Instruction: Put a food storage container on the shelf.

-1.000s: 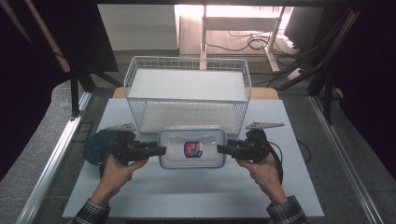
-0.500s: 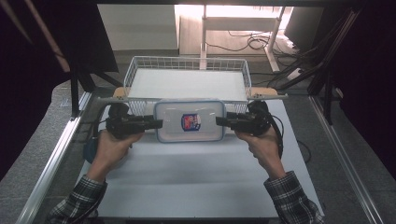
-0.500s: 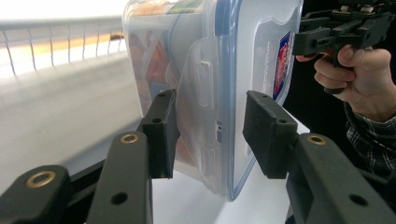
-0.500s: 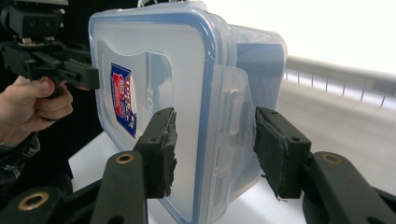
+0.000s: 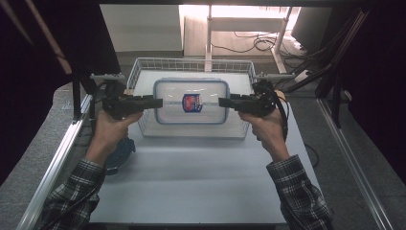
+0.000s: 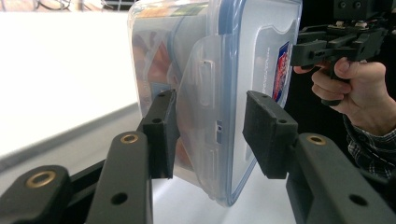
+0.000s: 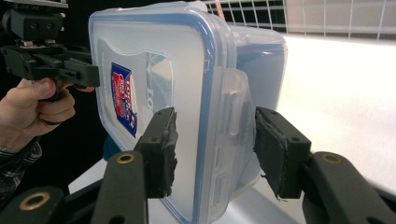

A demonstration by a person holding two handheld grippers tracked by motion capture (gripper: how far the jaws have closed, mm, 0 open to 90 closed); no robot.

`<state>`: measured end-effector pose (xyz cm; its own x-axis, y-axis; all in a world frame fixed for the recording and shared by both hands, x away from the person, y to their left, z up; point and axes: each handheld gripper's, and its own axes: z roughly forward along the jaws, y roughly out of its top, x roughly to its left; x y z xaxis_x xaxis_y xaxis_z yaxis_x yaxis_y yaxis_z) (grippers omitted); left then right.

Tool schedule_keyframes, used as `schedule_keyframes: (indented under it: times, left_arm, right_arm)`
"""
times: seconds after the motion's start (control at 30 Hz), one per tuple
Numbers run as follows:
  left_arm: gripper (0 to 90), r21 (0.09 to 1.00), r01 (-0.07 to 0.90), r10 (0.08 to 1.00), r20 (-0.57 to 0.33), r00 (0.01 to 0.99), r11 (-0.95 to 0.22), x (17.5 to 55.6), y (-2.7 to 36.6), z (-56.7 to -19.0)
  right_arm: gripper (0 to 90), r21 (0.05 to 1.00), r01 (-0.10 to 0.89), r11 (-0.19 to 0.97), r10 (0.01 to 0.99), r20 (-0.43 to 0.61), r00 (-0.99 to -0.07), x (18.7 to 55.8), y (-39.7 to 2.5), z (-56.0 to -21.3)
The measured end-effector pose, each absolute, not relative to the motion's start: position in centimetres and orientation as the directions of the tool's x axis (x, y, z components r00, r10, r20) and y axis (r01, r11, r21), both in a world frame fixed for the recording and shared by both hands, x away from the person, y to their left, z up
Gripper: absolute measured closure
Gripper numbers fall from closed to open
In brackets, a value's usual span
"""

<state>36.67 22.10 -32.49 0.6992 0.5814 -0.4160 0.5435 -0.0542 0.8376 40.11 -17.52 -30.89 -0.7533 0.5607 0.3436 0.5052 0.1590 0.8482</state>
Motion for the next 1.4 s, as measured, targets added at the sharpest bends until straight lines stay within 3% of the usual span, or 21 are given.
schedule_keyframes:
  times: [0.57,1.4]
  left_arm:
    - [55.5,0.841,0.54,0.574,-0.43,0.697,-0.026,40.9,22.1,-30.9]
    - [52.6,0.82,0.573,0.616,-0.459,0.639,0.017,43.9,22.3,-32.2]
  right_arm:
    - [50.4,0.853,0.505,0.13,0.581,0.347,-0.737,43.8,-17.5,-28.7]
    - [48.7,0.832,0.547,0.093,0.626,0.378,-0.682,47.2,-16.3,-29.7]
